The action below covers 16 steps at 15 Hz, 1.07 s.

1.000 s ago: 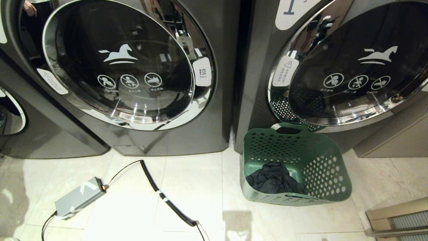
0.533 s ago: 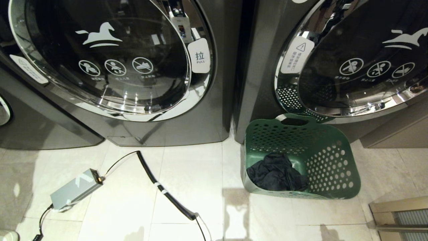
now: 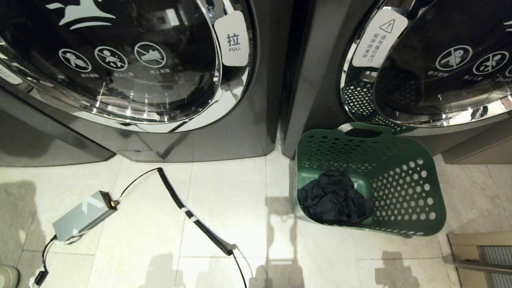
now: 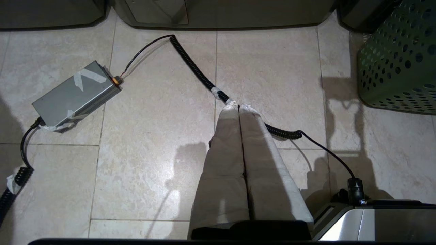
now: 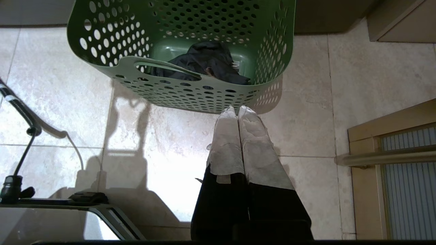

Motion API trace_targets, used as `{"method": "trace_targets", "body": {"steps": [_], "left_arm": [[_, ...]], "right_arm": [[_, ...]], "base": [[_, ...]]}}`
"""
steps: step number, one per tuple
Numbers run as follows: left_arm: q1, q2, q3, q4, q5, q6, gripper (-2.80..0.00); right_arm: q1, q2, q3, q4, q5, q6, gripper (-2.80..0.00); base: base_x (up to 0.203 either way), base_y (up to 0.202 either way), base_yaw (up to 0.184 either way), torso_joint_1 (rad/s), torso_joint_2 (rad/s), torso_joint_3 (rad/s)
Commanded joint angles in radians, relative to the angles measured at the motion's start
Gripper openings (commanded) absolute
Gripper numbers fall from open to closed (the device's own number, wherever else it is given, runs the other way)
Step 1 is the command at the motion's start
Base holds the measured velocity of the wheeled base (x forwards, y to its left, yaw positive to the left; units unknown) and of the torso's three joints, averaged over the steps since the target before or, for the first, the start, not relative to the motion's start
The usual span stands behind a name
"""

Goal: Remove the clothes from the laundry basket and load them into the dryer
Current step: Take the clothes out of the basket

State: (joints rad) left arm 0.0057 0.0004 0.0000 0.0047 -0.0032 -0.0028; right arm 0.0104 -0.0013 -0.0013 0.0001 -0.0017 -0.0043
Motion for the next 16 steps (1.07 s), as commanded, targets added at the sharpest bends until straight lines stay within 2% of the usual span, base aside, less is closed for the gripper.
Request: {"method": "trace_targets", "body": {"steps": [1, 9, 12, 14, 16], "left_arm": [[0.001, -0.001, 0.000, 0.000, 0.000, 0.000, -2.80], [0.002, -0.002, 0.000, 0.000, 0.000, -0.003, -2.80], [0.000, -0.002, 0.000, 0.000, 0.000, -0.003, -2.80], [0.000, -0.002, 0.000, 0.000, 0.000, -0.003, -2.80], [0.000, -0.002, 0.000, 0.000, 0.000, -0.003, -2.80]], "right_arm": [[0.000, 0.001, 0.000, 0.000, 0.000, 0.000, -2.80], [0.000, 0.001, 0.001, 0.000, 0.000, 0.000, -2.80], [0.000, 0.001, -0.004, -0.005, 0.001, -0.007, -2.80], [0.000, 0.007, -0.105, 0.003, 0.005, -0.019, -2.80], [0.000, 0.098, -0.244, 0.031, 0.006, -0.025, -2.80]], "base": [[0.000, 0.000, 0.000, 0.004, 0.00, -0.201], [0.000, 0.000, 0.000, 0.001, 0.00, -0.197], [0.000, 0.000, 0.000, 0.003, 0.00, -0.062], [0.000, 0.000, 0.000, 0.000, 0.00, 0.000], [0.000, 0.000, 0.000, 0.000, 0.00, 0.000]]}}
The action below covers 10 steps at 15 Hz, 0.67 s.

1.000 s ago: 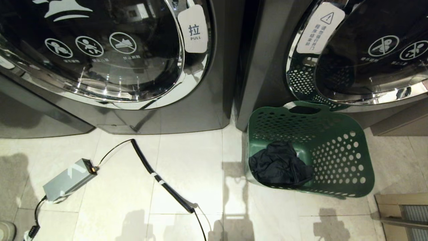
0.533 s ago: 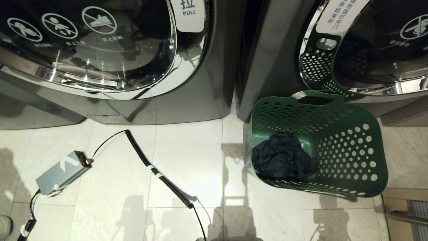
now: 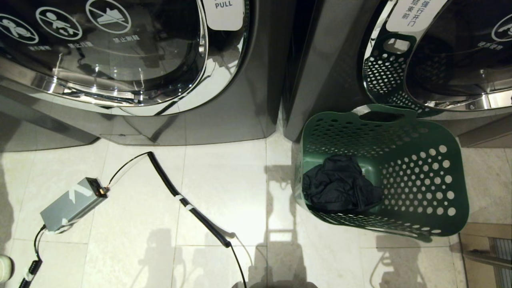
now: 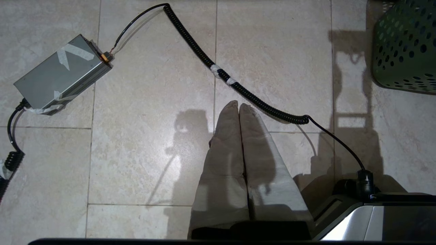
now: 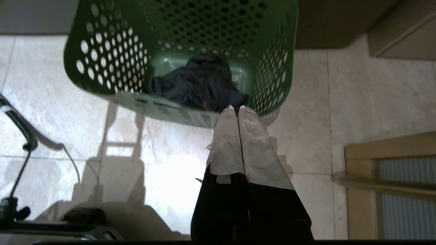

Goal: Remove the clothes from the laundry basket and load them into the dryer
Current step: Take the clothes out of the basket

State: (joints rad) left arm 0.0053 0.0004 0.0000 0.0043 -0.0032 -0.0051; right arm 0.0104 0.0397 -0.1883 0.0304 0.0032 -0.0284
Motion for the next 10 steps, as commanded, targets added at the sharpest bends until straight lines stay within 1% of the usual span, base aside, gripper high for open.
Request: {"method": "trace_targets", "body": {"steps": [1, 3, 4, 7, 10], "left_arm": [[0.001, -0.002, 0.000, 0.000, 0.000, 0.001, -2.80], [0.001, -0.002, 0.000, 0.000, 0.000, -0.001, -2.80], [0.001, -0.002, 0.001, 0.000, 0.000, -0.001, -2.80], [0.001, -0.002, 0.000, 0.000, 0.000, -0.001, -2.80], [0.001, -0.002, 0.001, 0.000, 0.000, -0.001, -2.80]], "right_arm": [[0.001, 0.139, -0.109, 0.006, 0.000, -0.002, -2.80], [0.001, 0.320, -0.213, 0.015, 0.000, -0.004, -2.80], [0.002, 0.396, -0.237, 0.017, 0.001, -0.005, -2.80], [0.005, 0.614, -0.242, 0.021, 0.019, 0.002, -2.80], [0.007, 0.837, -0.215, 0.018, 0.097, 0.011, -2.80]], "base": [[0.000, 0.000, 0.000, 0.000, 0.00, 0.000], [0.000, 0.000, 0.000, 0.000, 0.00, 0.000], [0.000, 0.000, 0.000, 0.000, 0.00, 0.000], [0.000, 0.000, 0.000, 0.000, 0.00, 0.000], [0.000, 0.000, 0.000, 0.000, 0.00, 0.000]]}}
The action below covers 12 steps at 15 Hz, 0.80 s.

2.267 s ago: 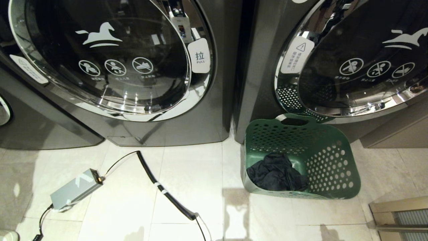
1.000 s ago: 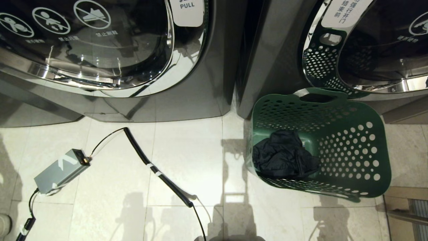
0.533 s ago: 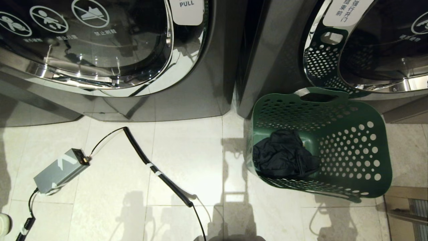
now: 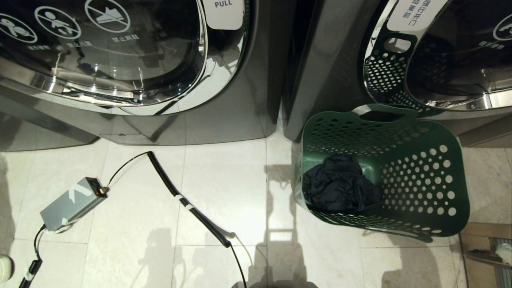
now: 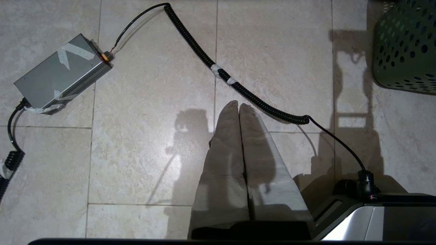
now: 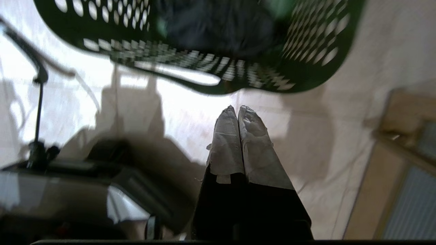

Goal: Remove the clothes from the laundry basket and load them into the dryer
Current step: Take the clothes out of the basket

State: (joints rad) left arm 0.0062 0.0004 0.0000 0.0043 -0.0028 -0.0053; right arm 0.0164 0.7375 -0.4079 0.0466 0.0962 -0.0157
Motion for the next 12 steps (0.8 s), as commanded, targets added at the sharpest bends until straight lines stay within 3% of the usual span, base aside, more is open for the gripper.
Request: {"method": "trace_targets", "body": {"steps": [1, 4, 7, 9, 12], "left_arm": [[0.000, -0.002, 0.000, 0.000, 0.000, -0.001, -2.80], [0.000, -0.002, 0.000, 0.000, 0.000, -0.001, -2.80], [0.000, -0.002, 0.000, 0.000, 0.000, -0.001, -2.80], [0.000, -0.002, 0.002, 0.000, 0.000, -0.001, -2.80], [0.000, -0.002, 0.000, 0.000, 0.000, -0.001, -2.80]], "right_arm": [[0.001, 0.242, 0.001, -0.016, 0.023, 0.018, -2.80], [0.004, 0.556, -0.044, -0.165, 0.047, 0.095, -2.80], [0.005, 0.819, -0.179, -0.365, 0.058, 0.155, -2.80], [0.008, 0.930, -0.315, -0.421, 0.070, 0.175, -2.80], [0.033, 1.069, -0.393, -0.442, 0.089, 0.184, -2.80]], "base": [[0.000, 0.000, 0.000, 0.000, 0.00, 0.000], [0.000, 0.000, 0.000, 0.000, 0.00, 0.000], [0.000, 0.000, 0.000, 0.000, 0.00, 0.000], [0.000, 0.000, 0.000, 0.000, 0.00, 0.000], [0.000, 0.000, 0.000, 0.000, 0.00, 0.000]]}}
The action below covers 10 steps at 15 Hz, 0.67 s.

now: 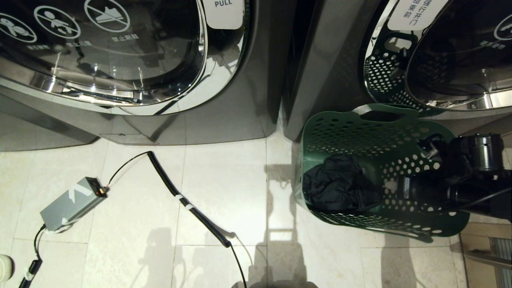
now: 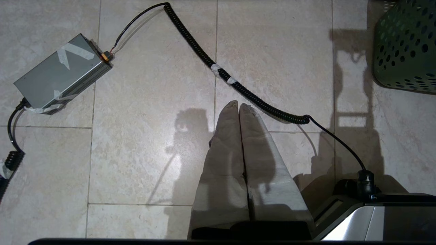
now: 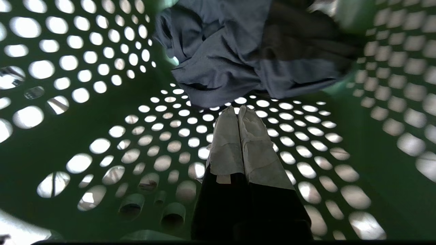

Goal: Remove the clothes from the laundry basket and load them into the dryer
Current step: Take the clothes out of the basket

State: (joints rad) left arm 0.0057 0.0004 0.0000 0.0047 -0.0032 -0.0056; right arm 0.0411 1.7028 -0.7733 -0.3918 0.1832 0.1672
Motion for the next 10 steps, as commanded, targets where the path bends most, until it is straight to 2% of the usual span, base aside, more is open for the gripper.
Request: {"method": "trace_targets", "body": {"steps": [1, 2, 4, 6, 8, 10], "left_arm": [[0.000, -0.002, 0.000, 0.000, 0.000, -0.001, -2.80], [0.000, -0.002, 0.000, 0.000, 0.000, -0.001, -2.80], [0.000, -0.002, 0.000, 0.000, 0.000, -0.001, -2.80], [0.000, -0.002, 0.002, 0.000, 0.000, -0.001, -2.80], [0.000, -0.002, 0.000, 0.000, 0.000, -0.001, -2.80], [0.000, -0.002, 0.000, 0.000, 0.000, -0.001, -2.80]], "right_arm": [[0.019, 0.146, -0.046, -0.006, 0.005, 0.003, -2.80], [0.034, 0.188, -0.062, -0.013, 0.007, 0.005, 0.00], [0.057, 0.260, -0.100, -0.056, 0.006, 0.024, 0.00], [0.075, 0.356, -0.138, -0.167, -0.010, 0.034, 0.00], [0.098, 0.439, -0.160, -0.269, -0.074, 0.034, 0.00], [0.117, 0.504, -0.217, -0.301, -0.146, 0.032, 0.00]], "base": [[0.000, 0.000, 0.000, 0.000, 0.00, 0.000], [0.000, 0.000, 0.000, 0.000, 0.00, 0.000], [0.000, 0.000, 0.000, 0.000, 0.00, 0.000], [0.000, 0.000, 0.000, 0.000, 0.00, 0.000], [0.000, 0.000, 0.000, 0.000, 0.00, 0.000], [0.000, 0.000, 0.000, 0.000, 0.00, 0.000]]}}
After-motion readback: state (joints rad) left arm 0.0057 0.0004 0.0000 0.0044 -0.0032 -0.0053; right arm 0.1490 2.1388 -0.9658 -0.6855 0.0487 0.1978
